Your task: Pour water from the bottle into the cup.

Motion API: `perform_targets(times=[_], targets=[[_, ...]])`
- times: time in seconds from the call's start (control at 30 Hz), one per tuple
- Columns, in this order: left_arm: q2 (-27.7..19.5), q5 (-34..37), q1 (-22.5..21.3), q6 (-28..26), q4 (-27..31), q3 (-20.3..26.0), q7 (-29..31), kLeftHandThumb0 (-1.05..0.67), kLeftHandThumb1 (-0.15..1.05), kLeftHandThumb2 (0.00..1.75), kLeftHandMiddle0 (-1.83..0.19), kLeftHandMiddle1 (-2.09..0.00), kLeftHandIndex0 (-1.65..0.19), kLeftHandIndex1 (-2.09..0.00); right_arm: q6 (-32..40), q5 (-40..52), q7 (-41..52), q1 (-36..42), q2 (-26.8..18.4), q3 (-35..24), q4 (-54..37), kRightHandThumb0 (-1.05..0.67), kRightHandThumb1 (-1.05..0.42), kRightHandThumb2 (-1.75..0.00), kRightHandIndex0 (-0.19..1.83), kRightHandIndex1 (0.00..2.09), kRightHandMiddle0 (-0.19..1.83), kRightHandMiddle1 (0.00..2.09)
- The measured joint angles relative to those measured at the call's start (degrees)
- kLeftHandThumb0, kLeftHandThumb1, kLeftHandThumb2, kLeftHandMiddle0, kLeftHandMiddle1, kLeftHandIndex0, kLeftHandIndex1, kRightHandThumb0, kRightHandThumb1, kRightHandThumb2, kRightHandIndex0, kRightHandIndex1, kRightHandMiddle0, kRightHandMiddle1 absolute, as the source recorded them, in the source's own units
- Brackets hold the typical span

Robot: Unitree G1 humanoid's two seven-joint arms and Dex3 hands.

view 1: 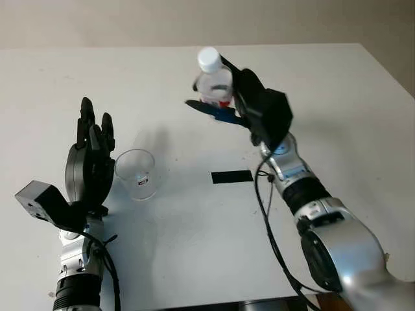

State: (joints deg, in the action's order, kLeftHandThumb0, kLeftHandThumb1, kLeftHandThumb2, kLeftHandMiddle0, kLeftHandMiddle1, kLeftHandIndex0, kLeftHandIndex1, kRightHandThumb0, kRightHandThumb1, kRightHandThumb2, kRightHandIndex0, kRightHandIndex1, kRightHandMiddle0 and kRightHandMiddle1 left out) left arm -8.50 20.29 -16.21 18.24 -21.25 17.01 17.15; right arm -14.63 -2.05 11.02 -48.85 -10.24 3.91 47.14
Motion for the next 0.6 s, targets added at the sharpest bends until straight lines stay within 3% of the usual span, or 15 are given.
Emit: perform_targets(times=[0.3,0.47,0.6], targets=[[-0.05,0.01,-0.15,-0.34,-0.16,-0.02,0.02,-0.86,1.05,0.56,0.07,0.00,0.16,0.00,18.08,4.43,9.20,10.44,-2.23,-1.03,-23.10,-0.21,-1.05,-0.16,0.55,2.09,0.19,2.09],[-0.07,0.05,0.37,-1.18,0.65,-0.01,0.02,-0.85,1.05,0.56,0.08,0.00,0.18,0.00,20.25,5.77,10.98,14.33,-2.20,-1.12,-27.29,-0.21,-1.05,-0.19,0.43,2.09,0.01,2.09],[-0.08,0.06,0.82,-1.36,1.17,0.00,0.03,-0.85,1.05,0.55,0.08,0.00,0.18,0.00,22.96,6.85,11.16,15.97,-2.01,-1.57,-28.90,-0.22,-1.05,-0.20,0.45,2.09,-0.01,2.09]])
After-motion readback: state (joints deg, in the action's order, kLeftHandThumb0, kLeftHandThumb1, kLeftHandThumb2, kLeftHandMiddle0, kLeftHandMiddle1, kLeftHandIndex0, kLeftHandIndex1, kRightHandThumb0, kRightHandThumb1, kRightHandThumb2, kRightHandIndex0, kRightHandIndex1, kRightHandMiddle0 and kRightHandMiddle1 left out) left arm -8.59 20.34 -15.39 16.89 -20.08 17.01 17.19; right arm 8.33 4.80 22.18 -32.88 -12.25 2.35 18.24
